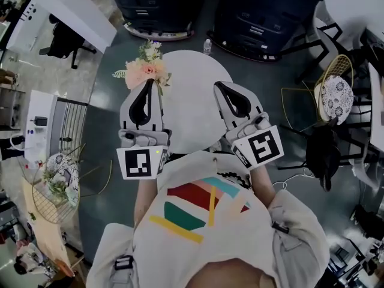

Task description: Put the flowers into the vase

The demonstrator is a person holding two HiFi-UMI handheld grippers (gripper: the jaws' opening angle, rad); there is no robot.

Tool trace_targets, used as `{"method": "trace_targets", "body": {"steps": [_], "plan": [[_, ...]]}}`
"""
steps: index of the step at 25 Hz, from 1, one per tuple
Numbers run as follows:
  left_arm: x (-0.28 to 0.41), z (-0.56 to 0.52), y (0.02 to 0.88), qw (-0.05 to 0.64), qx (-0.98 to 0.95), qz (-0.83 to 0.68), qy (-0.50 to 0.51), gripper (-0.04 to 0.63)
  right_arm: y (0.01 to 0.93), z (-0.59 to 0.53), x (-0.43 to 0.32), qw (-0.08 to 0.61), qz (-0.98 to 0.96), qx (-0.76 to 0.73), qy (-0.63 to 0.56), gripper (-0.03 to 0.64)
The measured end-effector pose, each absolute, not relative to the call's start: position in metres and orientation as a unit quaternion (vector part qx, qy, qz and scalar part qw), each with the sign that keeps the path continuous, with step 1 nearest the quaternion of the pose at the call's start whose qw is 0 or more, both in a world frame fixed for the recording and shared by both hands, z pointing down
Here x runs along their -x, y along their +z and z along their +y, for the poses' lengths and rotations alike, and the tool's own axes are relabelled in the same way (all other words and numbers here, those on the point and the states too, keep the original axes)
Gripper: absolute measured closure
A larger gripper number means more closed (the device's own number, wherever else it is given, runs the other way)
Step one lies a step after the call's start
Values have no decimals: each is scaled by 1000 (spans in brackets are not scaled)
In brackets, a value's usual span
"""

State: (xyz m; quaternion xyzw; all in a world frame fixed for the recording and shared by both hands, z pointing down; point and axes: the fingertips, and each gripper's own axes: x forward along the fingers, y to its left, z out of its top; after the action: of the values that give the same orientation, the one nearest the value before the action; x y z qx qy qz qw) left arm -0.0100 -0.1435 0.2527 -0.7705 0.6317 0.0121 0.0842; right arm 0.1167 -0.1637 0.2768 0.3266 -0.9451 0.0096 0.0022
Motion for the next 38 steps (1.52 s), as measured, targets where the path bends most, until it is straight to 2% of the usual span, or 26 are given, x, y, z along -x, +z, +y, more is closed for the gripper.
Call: {"method": "trace_targets", "body": {"steps": [27,32,36,38], "plan": [[43,-145,258,73,767,637,7,588,302,-151,-97,43,-944,-326,10,604],[49,-142,260,69,762,644,7,588,301,-151,-100,18,-946,-319,51,604],[56,-142,262,68,760,647,7,588,301,-151,-93,52,-944,-325,1,604],[60,-141,262,67,758,649,8,589,300,-148,-87,47,-948,-316,3,604]]}}
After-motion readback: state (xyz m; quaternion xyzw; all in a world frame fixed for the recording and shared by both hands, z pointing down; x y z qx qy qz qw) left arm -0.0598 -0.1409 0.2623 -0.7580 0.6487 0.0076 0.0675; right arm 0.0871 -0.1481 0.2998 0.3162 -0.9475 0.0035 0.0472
